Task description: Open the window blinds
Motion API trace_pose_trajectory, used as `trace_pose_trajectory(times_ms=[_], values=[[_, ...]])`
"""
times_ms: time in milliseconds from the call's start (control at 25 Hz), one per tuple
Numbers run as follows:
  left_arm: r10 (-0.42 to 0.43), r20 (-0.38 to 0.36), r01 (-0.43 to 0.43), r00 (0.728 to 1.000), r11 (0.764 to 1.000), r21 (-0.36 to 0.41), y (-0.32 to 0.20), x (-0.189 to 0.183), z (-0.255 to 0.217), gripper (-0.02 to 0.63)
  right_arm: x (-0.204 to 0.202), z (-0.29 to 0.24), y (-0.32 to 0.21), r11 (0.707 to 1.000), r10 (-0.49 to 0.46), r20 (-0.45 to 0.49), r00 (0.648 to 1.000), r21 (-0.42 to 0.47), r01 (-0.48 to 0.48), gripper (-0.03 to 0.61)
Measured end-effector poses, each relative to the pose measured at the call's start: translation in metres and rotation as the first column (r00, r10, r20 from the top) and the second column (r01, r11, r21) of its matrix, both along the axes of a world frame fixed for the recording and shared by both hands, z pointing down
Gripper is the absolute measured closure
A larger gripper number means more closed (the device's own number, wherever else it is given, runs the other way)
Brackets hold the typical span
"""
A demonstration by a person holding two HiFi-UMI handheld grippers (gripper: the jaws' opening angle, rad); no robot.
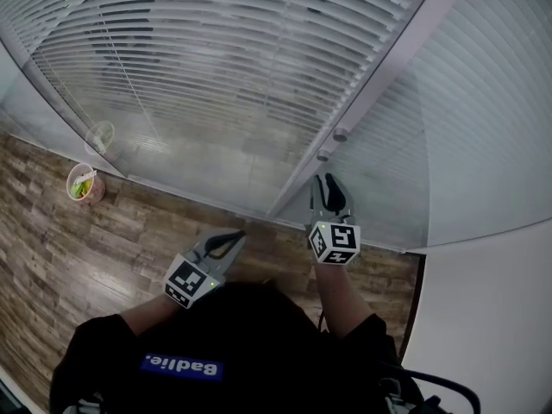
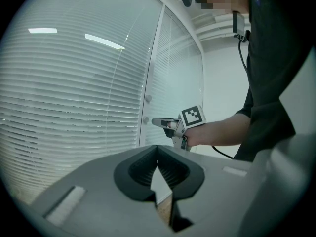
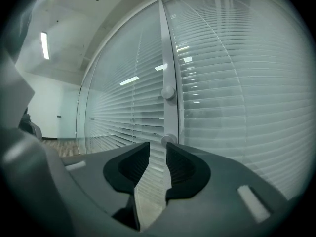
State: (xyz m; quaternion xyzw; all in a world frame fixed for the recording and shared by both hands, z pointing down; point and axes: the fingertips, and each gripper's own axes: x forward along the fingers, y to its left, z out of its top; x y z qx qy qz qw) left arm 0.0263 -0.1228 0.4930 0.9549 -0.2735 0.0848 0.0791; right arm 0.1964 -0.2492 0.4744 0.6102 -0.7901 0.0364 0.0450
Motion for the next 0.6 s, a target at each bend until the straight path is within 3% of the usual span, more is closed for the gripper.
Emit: trace_pose_trajectory(times_ms=[600], values=[[0.006,0.023,-0.005,1.000,1.000,-0.012,0.005,-0.006,0.004,0.614,0.010,0.007,-0.031,0.994,0.095,-0.056,0.994,-0.050,-0.098,0.445]])
